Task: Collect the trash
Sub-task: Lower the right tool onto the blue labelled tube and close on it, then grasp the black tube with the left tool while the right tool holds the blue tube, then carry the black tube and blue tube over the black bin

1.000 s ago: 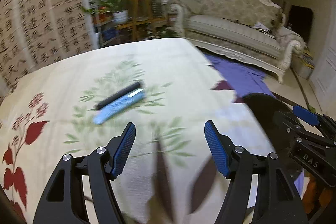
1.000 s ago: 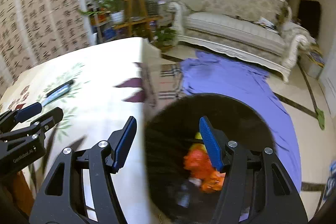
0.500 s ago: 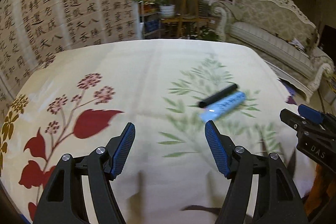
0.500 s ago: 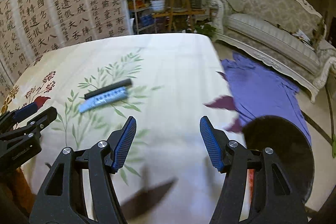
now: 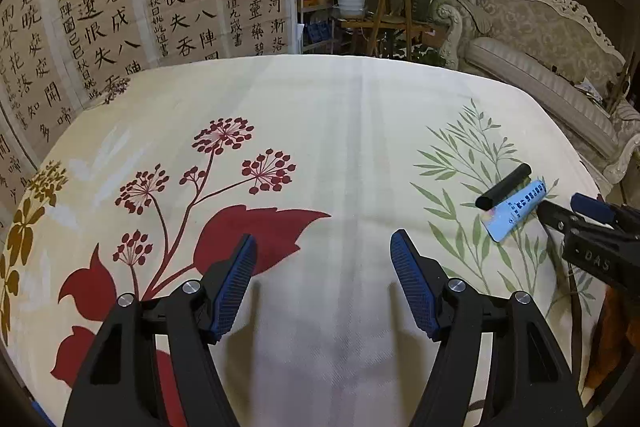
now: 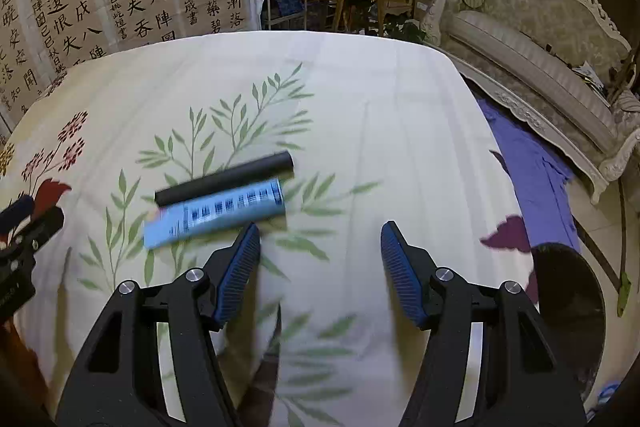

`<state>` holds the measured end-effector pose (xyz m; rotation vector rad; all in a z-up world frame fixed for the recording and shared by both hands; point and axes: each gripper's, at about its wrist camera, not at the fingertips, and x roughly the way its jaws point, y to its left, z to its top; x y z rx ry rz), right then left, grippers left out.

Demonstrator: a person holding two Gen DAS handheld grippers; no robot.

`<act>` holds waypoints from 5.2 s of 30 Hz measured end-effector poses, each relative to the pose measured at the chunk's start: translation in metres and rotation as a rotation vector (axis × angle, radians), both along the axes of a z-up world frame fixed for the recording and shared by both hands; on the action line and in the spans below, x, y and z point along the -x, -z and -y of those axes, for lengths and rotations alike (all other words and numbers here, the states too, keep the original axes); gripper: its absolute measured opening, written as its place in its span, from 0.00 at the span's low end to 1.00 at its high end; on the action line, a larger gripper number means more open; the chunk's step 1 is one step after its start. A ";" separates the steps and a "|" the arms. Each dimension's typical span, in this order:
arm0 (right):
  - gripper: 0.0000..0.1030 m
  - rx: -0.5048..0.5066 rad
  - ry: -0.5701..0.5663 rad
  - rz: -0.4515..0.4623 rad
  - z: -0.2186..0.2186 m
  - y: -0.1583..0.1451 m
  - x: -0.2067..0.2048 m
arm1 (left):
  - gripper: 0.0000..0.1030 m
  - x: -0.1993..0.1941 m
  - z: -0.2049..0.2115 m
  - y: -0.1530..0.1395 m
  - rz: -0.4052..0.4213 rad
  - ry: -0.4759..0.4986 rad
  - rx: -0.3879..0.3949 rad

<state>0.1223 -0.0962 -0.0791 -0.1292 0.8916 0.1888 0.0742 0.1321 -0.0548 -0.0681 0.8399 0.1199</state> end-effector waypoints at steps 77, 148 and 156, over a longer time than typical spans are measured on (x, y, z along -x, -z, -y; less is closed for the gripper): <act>0.20 -0.050 0.018 0.006 0.038 0.000 -0.044 | 0.67 -0.101 0.098 0.008 -0.040 0.298 -0.068; 0.19 -0.051 0.411 0.225 0.224 -0.024 0.150 | 0.13 0.052 0.272 -0.027 0.171 0.465 0.020; 0.19 -0.059 0.445 0.228 0.246 -0.015 0.145 | 0.13 0.042 0.313 -0.017 0.160 0.524 -0.019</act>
